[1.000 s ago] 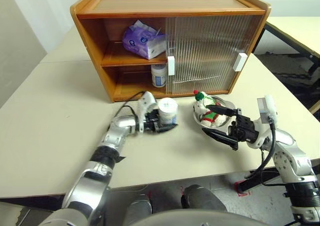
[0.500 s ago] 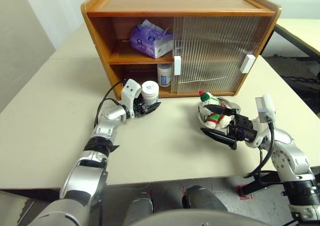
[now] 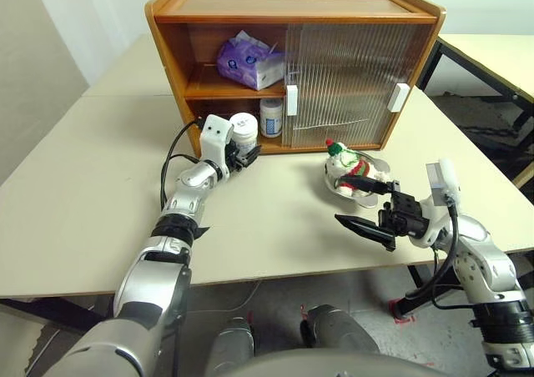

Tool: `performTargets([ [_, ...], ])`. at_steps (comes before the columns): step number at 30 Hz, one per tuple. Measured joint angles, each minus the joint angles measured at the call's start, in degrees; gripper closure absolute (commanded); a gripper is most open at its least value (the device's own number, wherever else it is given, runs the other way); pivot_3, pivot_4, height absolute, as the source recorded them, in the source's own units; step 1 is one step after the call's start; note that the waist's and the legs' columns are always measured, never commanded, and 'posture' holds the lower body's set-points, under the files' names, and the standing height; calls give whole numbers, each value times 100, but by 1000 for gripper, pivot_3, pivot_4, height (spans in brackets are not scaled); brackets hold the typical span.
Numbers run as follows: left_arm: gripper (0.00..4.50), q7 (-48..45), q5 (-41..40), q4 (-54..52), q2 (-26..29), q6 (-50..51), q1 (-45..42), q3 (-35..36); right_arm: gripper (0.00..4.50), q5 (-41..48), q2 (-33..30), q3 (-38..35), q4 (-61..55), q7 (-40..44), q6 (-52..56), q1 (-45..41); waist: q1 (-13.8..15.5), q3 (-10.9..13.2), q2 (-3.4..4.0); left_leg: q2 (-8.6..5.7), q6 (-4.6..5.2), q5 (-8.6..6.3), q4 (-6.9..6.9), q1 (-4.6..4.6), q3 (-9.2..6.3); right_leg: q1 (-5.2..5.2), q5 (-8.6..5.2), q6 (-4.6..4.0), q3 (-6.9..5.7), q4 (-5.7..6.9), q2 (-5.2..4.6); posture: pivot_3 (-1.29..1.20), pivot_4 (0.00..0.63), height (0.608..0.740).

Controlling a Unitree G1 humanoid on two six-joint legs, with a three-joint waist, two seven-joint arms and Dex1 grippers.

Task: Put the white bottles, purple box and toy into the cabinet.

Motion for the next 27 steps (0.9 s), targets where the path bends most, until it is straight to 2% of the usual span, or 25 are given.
performTargets([
  [3, 1321, 91, -2, -28, 7, 106, 20, 97, 0, 0, 11, 0, 0, -1, 0, 9, 3, -4, -12, -18, 8, 48, 7, -31, 2, -7, 122, 42, 8, -3, -1, -238, 0, 740],
  [6, 1321, 262, 10, 69, 42, 197, -73, 134, 0, 1, 35, 2, -2, -5, 1, 12, 11, -5, -13, -22, 26, 58, -10, -25, -4, -21, 135, 61, 7, -2, 1, -237, 0, 740],
  [8, 1321, 348, 16, 185, 55, 230, -185, 169, 0, 1, 60, 3, -3, -7, 2, 12, 19, -6, -12, -23, 94, 95, -16, -27, -5, -18, 137, 66, 5, 0, 1, -237, 0, 740],
  [11, 1321, 438, 26, 427, 50, 245, -443, 183, 0, 2, 76, 5, -6, -13, 8, 11, 35, -9, -12, -26, 109, 79, -23, -55, -5, -21, 147, 83, 5, 0, -1, -244, 0, 740],
  [13, 1321, 525, 63, 649, 15, 246, -651, 184, 0, 2, 81, 6, -13, -21, 26, 10, 45, -11, -10, -25, 127, 67, -25, -69, -5, -30, 149, 62, 5, -1, 0, -244, 0, 740],
  [15, 1321, 597, 110, 867, -47, 229, -835, 176, 0, 2, 81, 6, -20, -42, 59, 8, 57, -12, -8, -26, 127, 66, -14, -80, -5, -30, 152, 109, 5, -1, 1, -247, 0, 740],
  [19, 1321, 707, 140, 1252, -120, 209, -1076, 173, 0, 2, 79, 6, -45, -64, 101, 8, 56, -12, -8, -27, 145, 56, -5, -92, -5, -28, 135, 131, 6, -4, 1, -247, 0, 740],
  [22, 1321, 836, 144, 1464, -162, 213, -1195, 174, 0, 2, 74, 4, -57, -77, 108, 9, 39, -12, -8, -28, 154, 51, 1, -90, -5, -24, 111, 189, 7, -4, 2, -258, 0, 740],
  [27, 1321, 1015, 142, 1682, -215, 215, -1301, 186, 0, 2, 70, 4, -71, -106, 109, 16, 3, -12, -8, -36, 159, 56, 14, -77, -6, -3, 106, 154, 7, -4, 1, -262, 0, 740],
])
